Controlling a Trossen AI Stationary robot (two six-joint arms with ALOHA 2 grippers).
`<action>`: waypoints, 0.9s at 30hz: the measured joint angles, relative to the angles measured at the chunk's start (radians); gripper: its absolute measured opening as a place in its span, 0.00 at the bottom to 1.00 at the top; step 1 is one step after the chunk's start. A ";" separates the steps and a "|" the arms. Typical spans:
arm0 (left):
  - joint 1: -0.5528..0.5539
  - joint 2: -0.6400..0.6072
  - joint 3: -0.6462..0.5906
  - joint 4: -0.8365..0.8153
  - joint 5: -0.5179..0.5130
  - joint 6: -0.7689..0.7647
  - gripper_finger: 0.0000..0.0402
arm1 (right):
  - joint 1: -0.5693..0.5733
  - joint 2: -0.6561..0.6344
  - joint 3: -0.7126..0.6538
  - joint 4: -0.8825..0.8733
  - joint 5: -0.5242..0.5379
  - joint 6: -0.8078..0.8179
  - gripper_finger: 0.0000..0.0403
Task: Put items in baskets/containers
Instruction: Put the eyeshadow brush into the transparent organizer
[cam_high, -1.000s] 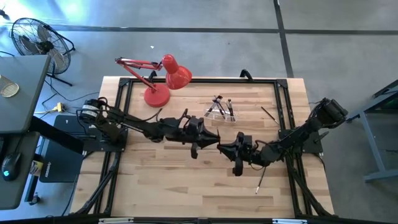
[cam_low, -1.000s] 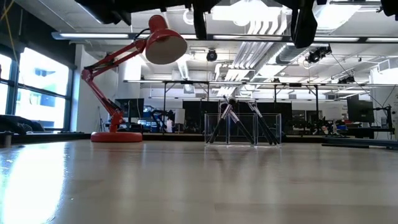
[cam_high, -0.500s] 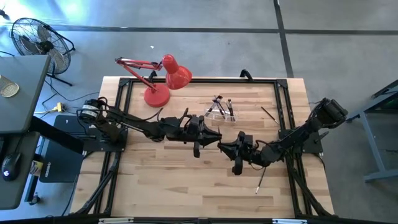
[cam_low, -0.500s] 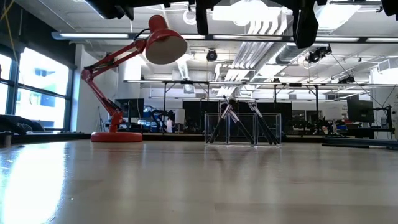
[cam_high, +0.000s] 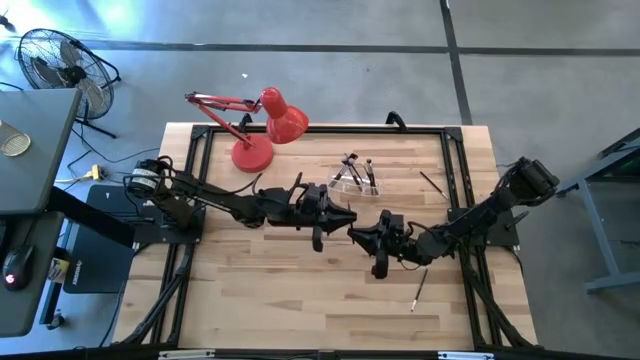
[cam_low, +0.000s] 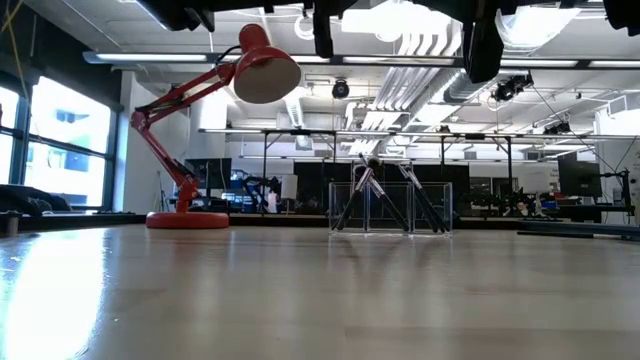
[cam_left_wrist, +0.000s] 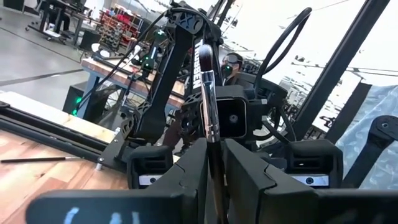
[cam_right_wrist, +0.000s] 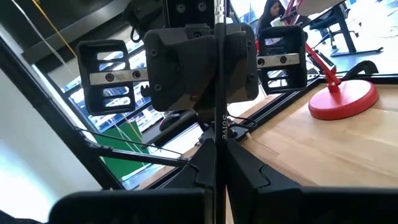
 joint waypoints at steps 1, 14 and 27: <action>0.000 0.000 0.000 0.000 -0.001 0.001 0.13 | 0.000 0.000 0.000 0.000 0.003 0.002 0.03; 0.011 0.000 0.000 -0.009 0.007 0.014 0.07 | 0.000 0.000 0.000 -0.011 0.015 0.009 0.03; 0.143 0.000 0.000 -0.051 0.242 -0.016 0.03 | 0.004 0.001 0.000 -0.036 0.192 0.069 0.24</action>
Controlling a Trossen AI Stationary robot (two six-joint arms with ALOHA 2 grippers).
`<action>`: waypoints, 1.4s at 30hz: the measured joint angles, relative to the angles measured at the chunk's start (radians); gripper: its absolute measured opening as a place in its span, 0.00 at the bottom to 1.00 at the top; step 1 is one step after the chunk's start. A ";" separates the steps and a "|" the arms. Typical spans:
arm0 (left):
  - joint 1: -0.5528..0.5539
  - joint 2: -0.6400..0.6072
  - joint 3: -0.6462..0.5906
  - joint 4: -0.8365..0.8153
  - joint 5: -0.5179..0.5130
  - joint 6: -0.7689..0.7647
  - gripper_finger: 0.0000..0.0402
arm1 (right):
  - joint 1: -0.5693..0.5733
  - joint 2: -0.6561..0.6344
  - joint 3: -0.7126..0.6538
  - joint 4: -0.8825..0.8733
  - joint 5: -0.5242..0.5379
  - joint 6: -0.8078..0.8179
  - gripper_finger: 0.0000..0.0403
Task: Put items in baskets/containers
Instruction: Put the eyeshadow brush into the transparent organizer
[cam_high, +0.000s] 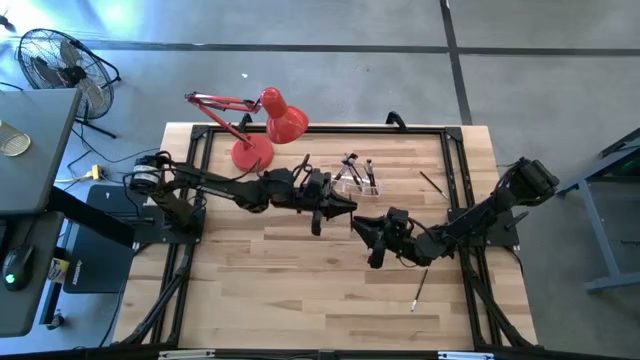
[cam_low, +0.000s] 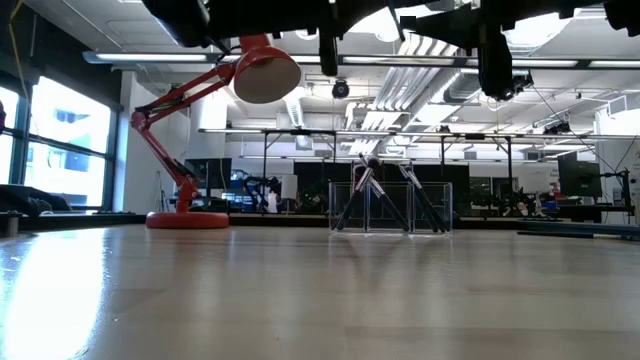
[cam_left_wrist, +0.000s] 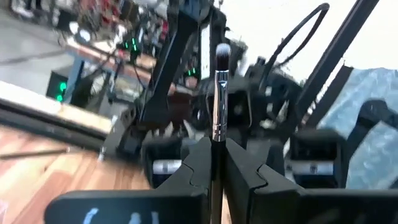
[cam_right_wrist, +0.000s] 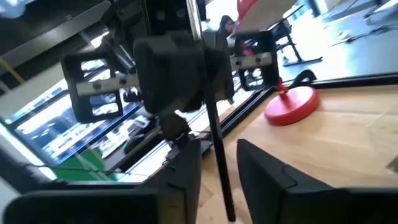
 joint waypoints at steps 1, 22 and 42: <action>0.009 0.000 0.000 -0.018 0.012 0.000 0.03 | 0.003 0.000 0.000 0.000 0.016 -0.005 0.26; 0.112 0.000 0.000 -0.124 -0.162 0.326 0.03 | -0.098 -0.380 -0.002 -1.314 -0.151 0.392 0.05; 0.244 0.193 0.003 -0.147 -0.437 0.316 0.03 | -0.449 -0.430 -0.548 -0.280 -0.742 0.098 0.00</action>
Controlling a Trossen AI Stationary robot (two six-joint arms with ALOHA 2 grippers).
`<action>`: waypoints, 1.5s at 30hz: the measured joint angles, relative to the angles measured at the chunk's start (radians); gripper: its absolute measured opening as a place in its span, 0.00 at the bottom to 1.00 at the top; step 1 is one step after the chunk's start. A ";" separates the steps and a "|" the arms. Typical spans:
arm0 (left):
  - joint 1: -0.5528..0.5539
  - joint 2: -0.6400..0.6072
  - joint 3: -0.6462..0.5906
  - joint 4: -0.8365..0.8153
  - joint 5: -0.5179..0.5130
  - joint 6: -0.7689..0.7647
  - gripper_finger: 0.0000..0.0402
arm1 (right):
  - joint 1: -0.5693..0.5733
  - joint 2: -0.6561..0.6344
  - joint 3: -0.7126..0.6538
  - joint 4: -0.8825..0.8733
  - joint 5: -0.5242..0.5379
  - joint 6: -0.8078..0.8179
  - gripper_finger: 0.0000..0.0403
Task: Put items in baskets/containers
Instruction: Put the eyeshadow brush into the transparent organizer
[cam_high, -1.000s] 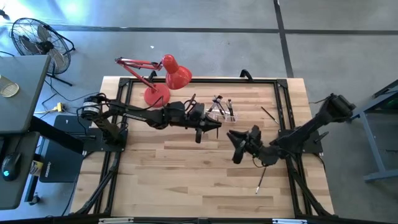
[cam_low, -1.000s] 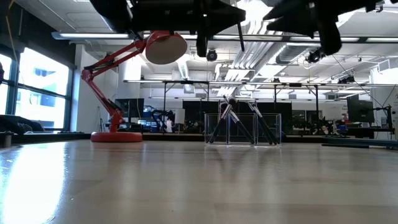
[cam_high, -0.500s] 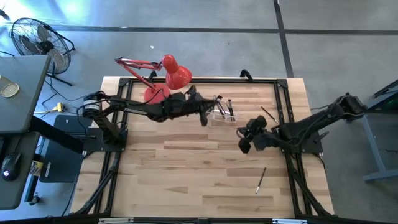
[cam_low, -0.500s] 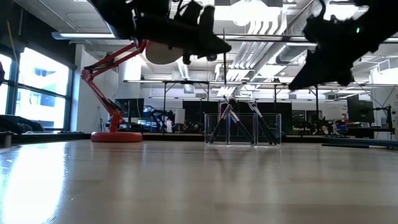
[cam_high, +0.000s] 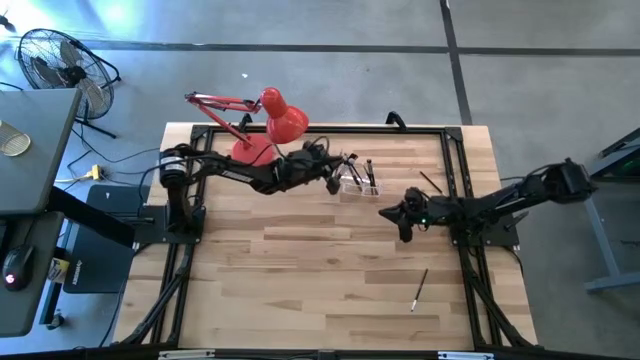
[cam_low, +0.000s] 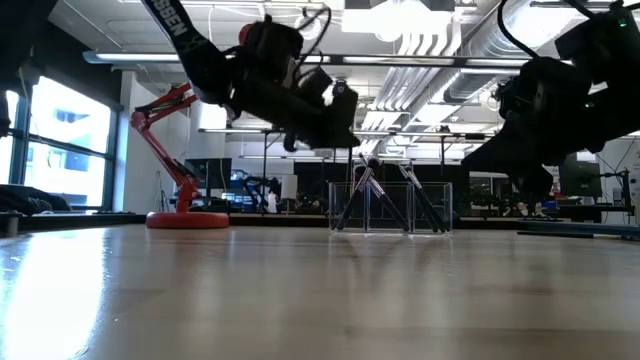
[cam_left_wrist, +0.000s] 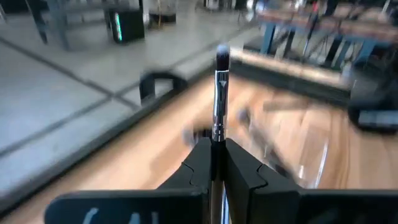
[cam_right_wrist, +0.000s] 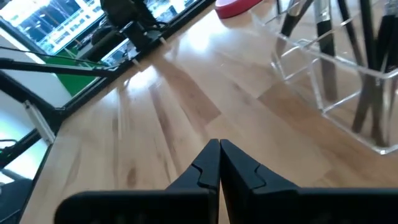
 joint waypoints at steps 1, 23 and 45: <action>-0.001 0.008 -0.003 -0.012 0.000 -0.020 0.03 | -0.007 0.000 -0.002 0.003 -0.002 0.000 0.01; -0.040 -0.041 0.082 -0.005 -0.038 -0.005 0.39 | -0.137 0.000 -0.004 0.025 -0.128 -0.024 0.00; -0.313 -0.109 0.228 -0.849 -0.114 -0.136 0.04 | 0.083 0.002 0.330 -0.435 0.255 -0.095 0.00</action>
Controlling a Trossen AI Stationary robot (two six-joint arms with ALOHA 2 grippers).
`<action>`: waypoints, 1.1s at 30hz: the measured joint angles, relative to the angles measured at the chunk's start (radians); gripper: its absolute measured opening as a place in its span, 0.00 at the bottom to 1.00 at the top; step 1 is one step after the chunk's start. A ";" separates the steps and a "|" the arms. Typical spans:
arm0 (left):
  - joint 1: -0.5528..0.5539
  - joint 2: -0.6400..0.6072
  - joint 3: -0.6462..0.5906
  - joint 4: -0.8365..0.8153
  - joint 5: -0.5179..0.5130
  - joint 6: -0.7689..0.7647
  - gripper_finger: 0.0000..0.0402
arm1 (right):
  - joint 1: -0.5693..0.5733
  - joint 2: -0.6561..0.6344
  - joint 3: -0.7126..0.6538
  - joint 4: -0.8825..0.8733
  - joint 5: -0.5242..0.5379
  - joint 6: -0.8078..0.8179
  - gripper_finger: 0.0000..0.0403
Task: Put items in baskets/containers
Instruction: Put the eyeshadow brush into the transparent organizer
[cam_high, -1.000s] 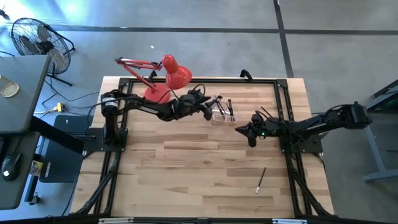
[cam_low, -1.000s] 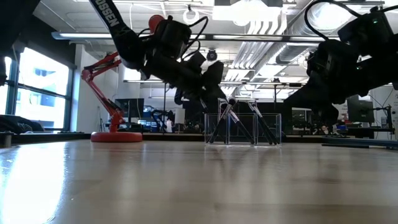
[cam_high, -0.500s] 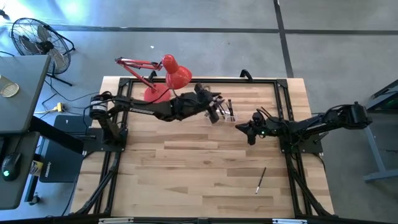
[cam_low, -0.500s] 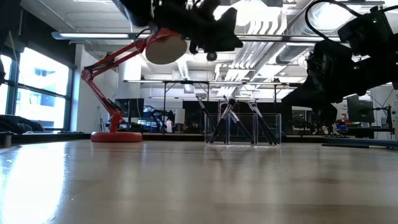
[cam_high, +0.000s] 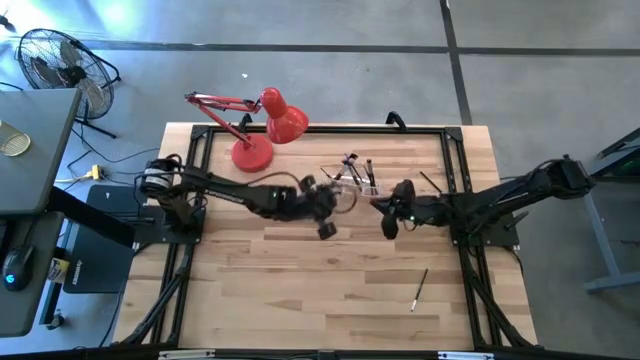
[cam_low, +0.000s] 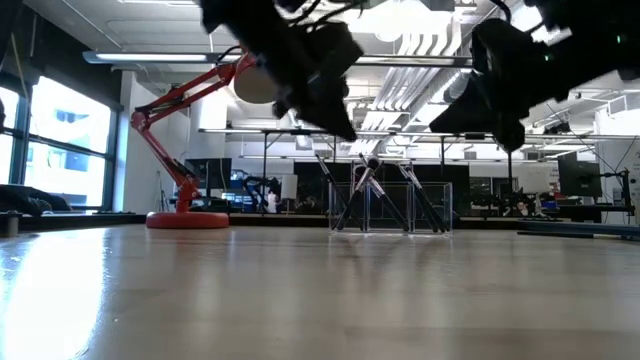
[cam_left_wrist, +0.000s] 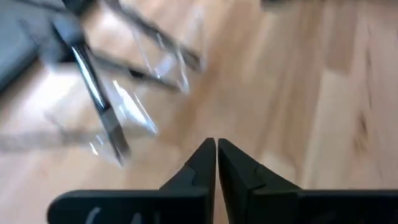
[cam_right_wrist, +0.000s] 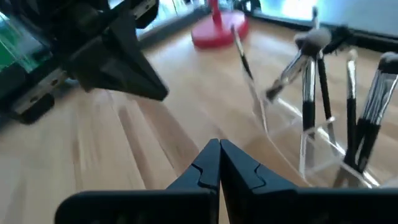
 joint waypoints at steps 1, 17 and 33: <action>-0.015 -0.004 -0.025 -0.001 0.001 -0.024 0.04 | 0.016 0.003 0.040 -0.089 0.004 0.001 0.00; -0.219 -0.017 -0.117 -0.006 -0.043 -0.120 0.00 | 0.239 0.298 0.632 -1.484 -0.433 0.961 0.00; -0.218 -0.017 -0.117 0.008 -0.029 -0.111 0.00 | 0.437 0.509 0.602 -1.393 -0.631 1.493 0.15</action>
